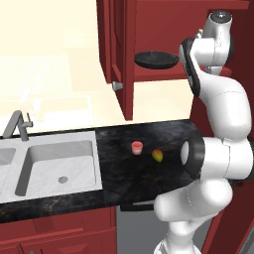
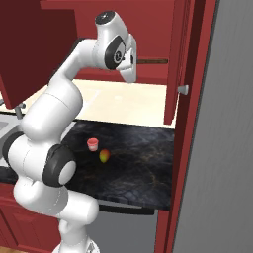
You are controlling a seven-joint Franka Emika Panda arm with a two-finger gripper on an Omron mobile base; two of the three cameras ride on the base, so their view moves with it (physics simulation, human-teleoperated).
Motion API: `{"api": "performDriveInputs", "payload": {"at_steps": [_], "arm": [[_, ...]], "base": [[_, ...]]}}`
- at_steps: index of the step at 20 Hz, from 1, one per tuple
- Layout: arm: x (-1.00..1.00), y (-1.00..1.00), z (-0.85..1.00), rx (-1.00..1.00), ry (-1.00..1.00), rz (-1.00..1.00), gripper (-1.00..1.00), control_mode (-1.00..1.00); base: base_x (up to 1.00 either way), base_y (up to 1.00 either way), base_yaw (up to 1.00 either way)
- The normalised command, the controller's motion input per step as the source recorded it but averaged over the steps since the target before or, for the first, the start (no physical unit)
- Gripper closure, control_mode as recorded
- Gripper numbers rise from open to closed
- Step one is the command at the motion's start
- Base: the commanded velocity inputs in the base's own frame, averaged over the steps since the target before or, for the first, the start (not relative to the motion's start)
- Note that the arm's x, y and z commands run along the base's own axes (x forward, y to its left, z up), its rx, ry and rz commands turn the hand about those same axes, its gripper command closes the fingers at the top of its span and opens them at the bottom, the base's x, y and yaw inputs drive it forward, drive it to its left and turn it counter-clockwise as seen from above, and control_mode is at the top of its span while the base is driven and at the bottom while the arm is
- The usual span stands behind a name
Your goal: Pick the pan from the cabinet and place it on the stove. Then turn on the stove burner for the pan.
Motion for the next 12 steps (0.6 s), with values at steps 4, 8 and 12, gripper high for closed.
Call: {"api": "performDriveInputs", "payload": {"at_steps": [4, 8, 12], "arm": [[0.25, 0.0, 0.0, -0.04, 0.05, -0.04, -1.0, -1.0], [0.13, 0.0, 0.0, -0.09, 0.0, -0.01, -1.0, -1.0], [0.1, 0.0, 0.0, -0.08, 0.0, -0.02, -1.0, -1.0]], "base": [[0.0, 0.0, 0.0], [0.0, 0.0, 0.0], [0.0, 0.0, 0.0]]}}
